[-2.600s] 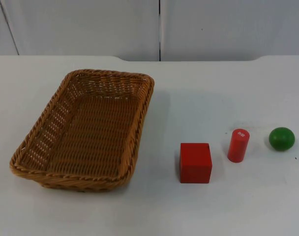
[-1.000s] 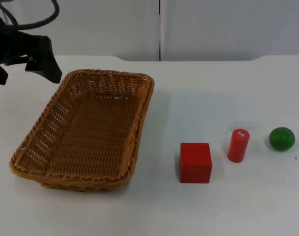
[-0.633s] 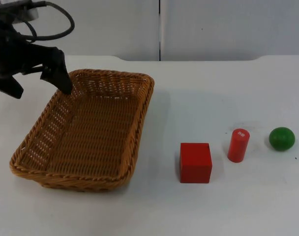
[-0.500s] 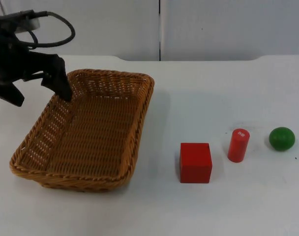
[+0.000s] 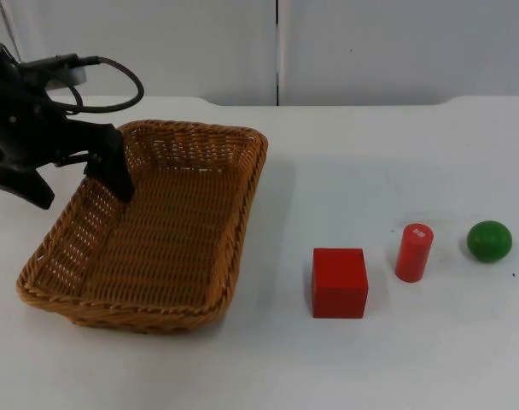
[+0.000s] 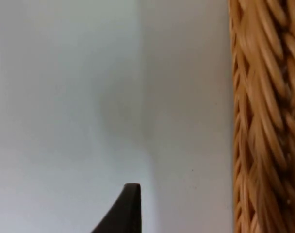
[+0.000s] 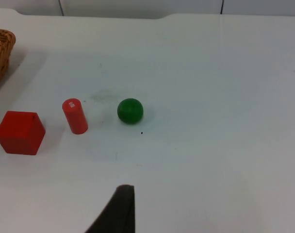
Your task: Pick up the basket with the left hand and place the object to the left of the red cylinder into the basket with the right hand.
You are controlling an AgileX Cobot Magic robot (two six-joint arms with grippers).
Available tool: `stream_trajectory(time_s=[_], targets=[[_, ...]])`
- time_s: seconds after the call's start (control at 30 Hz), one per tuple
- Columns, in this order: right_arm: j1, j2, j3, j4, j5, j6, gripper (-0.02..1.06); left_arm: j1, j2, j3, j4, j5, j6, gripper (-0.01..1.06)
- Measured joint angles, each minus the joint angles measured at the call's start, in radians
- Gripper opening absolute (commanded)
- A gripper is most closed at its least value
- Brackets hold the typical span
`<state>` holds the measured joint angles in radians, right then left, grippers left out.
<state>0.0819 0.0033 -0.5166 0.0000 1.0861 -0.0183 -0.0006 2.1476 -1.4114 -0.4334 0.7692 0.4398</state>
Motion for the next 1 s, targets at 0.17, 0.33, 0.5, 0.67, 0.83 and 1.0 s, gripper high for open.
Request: stream_trajectory(time_s=[0.17,0.33,0.5,0.67,0.83,1.0], targets=[[0.0,0.0,0.0,0.0,0.0,0.0,1.05,0.0,0.033,-0.004,0.002,-0.002,0.0,1.05],[0.0,0.0,0.0,0.0,0.0,0.0,1.05,0.0,0.068,-0.004,0.004,-0.002,0.0,1.05],[0.0,0.0,0.0,0.0,0.0,0.0,1.05,0.0,0.082,-0.004,0.004,-0.002,0.0,1.05],[0.0,0.0,0.0,-0.01,0.0,0.0,1.05,0.0,0.082,-0.004,0.004,-0.002,0.0,1.02],[0.0,0.0,0.0,-0.011,0.0,0.0,1.05,0.0,0.082,-0.004,0.004,-0.002,0.0,0.81],[0.0,0.0,0.0,-0.013,0.0,0.0,1.05,0.0,0.082,-0.004,0.004,0.005,0.0,0.66]])
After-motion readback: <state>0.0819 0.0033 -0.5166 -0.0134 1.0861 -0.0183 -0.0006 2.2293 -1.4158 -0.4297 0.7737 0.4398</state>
